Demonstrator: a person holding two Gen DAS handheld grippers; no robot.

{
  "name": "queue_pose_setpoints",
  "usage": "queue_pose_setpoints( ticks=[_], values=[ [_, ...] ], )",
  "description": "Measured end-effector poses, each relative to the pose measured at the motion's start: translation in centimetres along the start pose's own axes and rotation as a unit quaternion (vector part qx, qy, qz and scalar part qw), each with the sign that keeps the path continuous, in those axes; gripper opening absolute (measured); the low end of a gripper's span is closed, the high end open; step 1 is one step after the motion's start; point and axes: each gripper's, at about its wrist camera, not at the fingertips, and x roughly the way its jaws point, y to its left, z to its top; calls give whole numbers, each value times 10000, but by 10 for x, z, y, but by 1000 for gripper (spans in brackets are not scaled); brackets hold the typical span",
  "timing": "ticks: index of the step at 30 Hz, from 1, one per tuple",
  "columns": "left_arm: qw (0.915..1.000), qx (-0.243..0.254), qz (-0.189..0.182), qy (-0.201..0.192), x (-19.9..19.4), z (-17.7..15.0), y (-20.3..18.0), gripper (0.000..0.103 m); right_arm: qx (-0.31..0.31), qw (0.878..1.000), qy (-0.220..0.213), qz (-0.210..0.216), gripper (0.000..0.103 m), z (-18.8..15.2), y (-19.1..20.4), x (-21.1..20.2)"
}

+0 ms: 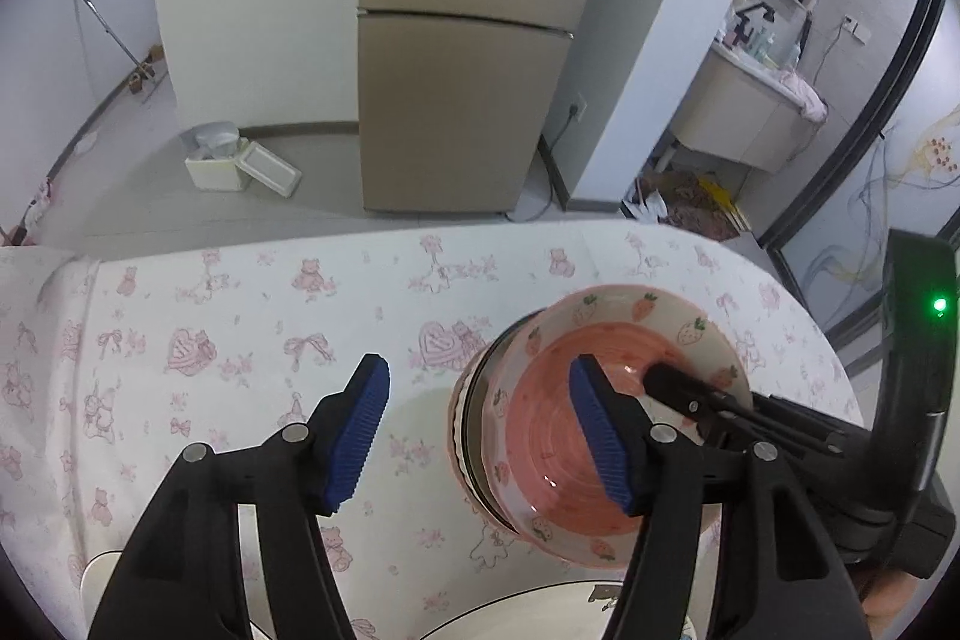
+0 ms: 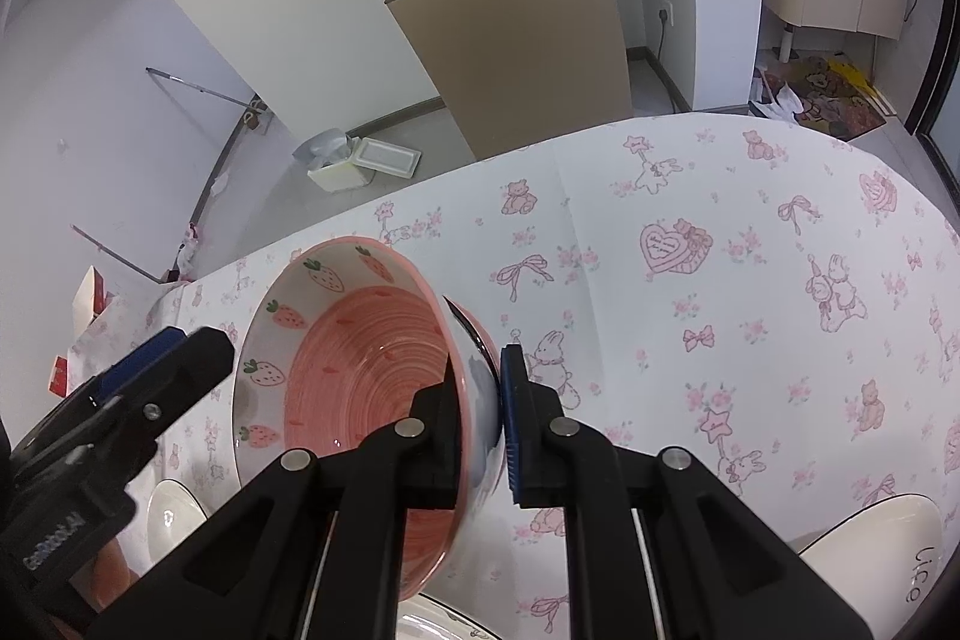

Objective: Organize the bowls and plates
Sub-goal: 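Lower the pink bowl onto the stack and open the right gripper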

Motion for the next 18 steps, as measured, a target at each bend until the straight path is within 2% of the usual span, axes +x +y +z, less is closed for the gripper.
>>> queue_pose_setpoints(
  ticks=[7,18],
  values=[
    [9983,165,253,489,32,-6,-1,65,-30,10000,-7,-16,10,-1,2,0],
    [9965,180,519,636,47,-9,3,65,-156,9998,31,-130,10,-2,7,0]
  ],
)
